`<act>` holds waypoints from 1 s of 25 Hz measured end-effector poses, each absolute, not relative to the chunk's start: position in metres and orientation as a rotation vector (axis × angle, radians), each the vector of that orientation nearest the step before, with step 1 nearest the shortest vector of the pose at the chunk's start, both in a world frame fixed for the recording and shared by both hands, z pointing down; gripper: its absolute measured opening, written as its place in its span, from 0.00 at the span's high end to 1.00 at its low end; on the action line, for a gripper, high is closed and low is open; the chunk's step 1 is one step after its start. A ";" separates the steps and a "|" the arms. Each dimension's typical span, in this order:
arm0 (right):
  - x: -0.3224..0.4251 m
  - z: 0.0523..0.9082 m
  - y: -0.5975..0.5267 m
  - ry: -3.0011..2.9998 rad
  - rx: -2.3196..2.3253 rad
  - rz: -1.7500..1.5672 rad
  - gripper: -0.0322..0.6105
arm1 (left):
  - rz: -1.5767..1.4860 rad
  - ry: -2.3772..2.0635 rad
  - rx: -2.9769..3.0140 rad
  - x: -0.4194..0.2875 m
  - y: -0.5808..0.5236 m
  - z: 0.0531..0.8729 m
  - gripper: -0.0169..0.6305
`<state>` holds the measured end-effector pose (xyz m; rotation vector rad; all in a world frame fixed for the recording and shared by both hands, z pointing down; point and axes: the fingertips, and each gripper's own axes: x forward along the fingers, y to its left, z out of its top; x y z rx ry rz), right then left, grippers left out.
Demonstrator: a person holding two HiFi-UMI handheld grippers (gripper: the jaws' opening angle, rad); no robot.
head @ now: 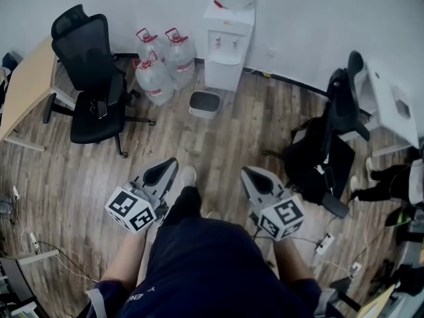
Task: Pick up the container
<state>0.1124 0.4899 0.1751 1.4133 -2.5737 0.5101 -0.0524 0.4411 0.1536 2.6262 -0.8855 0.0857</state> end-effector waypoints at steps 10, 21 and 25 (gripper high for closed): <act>0.106 0.218 0.359 -2.467 1.438 0.601 0.92 | 0.126 -0.826 2.587 -0.065 0.289 0.206 0.93; 0.051 0.241 0.113 -2.329 1.411 0.717 0.92 | 0.279 -0.755 2.579 -0.125 0.028 0.241 0.93; 0.046 0.248 0.064 -2.282 1.434 0.757 0.92 | 0.300 -0.722 2.589 -0.129 -0.028 0.245 0.93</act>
